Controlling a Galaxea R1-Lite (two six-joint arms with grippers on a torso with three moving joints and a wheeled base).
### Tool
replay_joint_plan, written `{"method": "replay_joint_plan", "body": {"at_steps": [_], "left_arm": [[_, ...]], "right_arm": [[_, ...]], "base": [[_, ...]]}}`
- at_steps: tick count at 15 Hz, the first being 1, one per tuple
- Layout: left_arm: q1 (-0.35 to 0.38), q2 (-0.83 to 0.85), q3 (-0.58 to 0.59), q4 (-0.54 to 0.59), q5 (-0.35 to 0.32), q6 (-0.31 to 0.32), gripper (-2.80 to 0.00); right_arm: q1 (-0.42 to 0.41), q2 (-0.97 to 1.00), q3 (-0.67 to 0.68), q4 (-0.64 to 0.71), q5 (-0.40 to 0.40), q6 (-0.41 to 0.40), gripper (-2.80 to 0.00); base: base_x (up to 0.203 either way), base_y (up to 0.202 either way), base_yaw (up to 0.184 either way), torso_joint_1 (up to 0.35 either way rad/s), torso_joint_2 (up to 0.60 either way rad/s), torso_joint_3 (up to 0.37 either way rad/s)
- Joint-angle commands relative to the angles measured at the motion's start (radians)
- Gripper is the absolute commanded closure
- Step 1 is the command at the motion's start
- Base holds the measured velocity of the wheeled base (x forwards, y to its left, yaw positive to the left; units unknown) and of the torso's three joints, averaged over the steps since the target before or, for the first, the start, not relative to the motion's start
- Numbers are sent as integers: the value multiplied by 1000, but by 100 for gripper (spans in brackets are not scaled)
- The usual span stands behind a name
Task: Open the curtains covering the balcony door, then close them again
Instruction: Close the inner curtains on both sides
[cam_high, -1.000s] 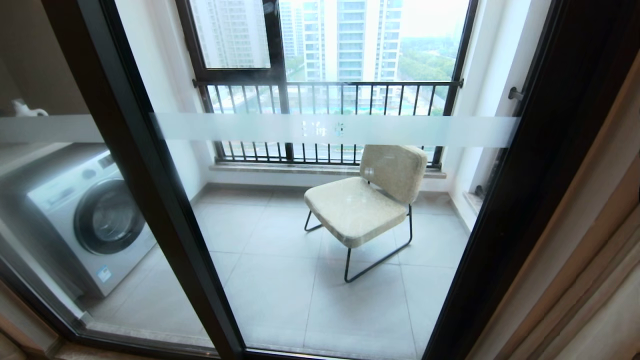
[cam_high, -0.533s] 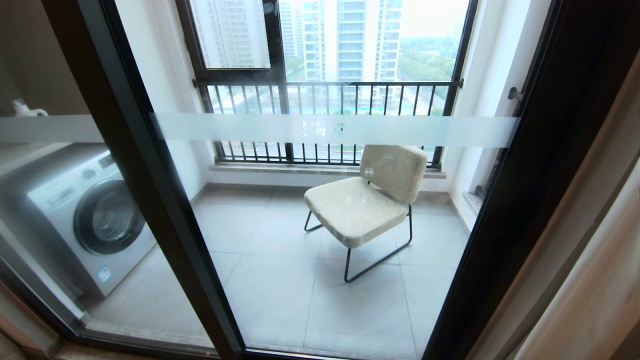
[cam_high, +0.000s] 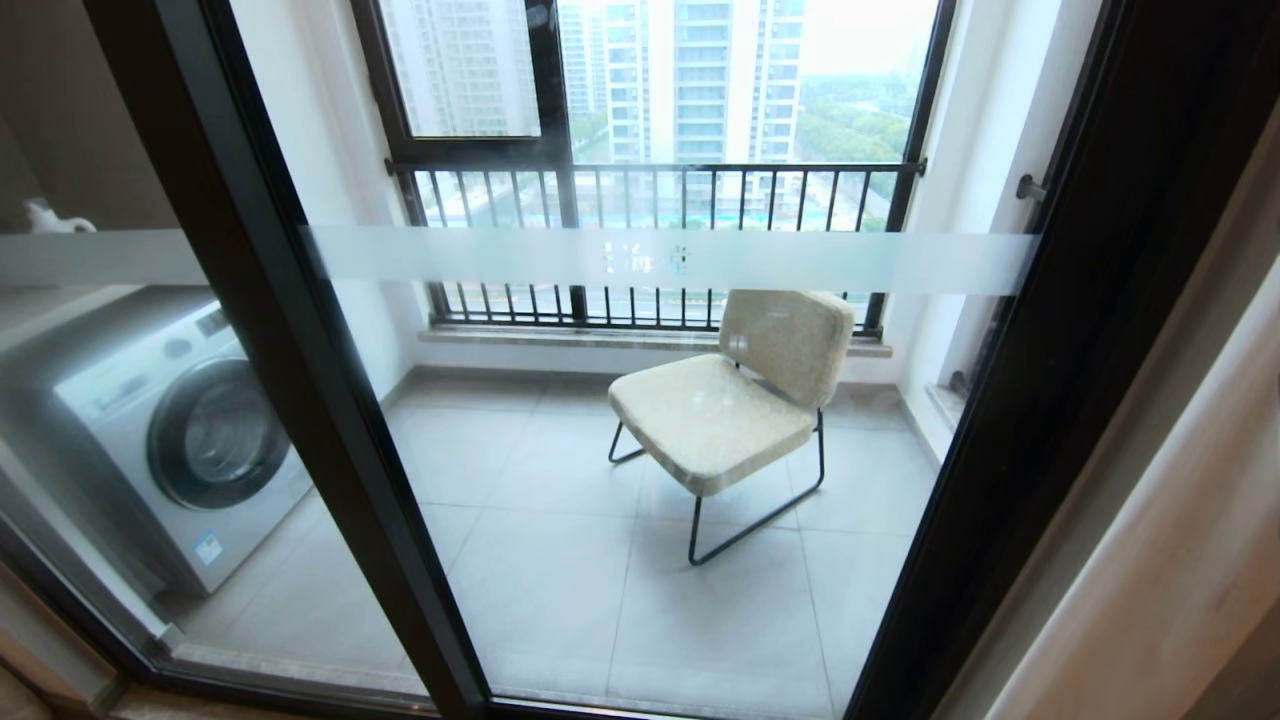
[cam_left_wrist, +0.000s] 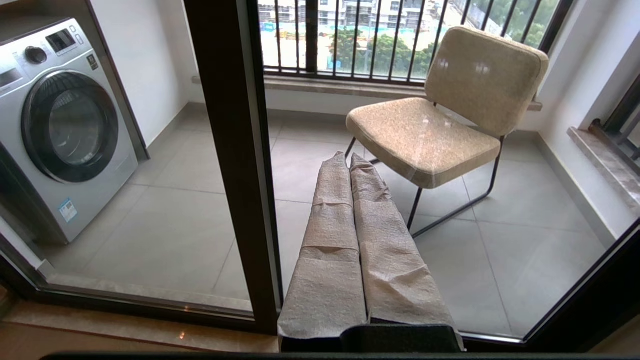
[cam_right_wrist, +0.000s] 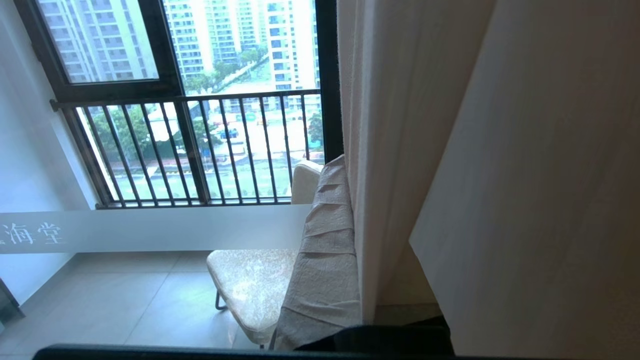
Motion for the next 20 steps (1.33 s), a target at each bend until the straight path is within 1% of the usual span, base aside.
{"method": "replay_joint_plan", "body": {"at_steps": [1,20], "left_arm": [[0,0,0,0,0,-1,0],[0,0,0,-2,-1,-1,0]], "right_arm": [[0,1,11,-2,1,1,0],[1,13,46,-3,1,-2,0]], "base": [[0,0,0,0,0,0],[0,4,0,0,0,0]]}}
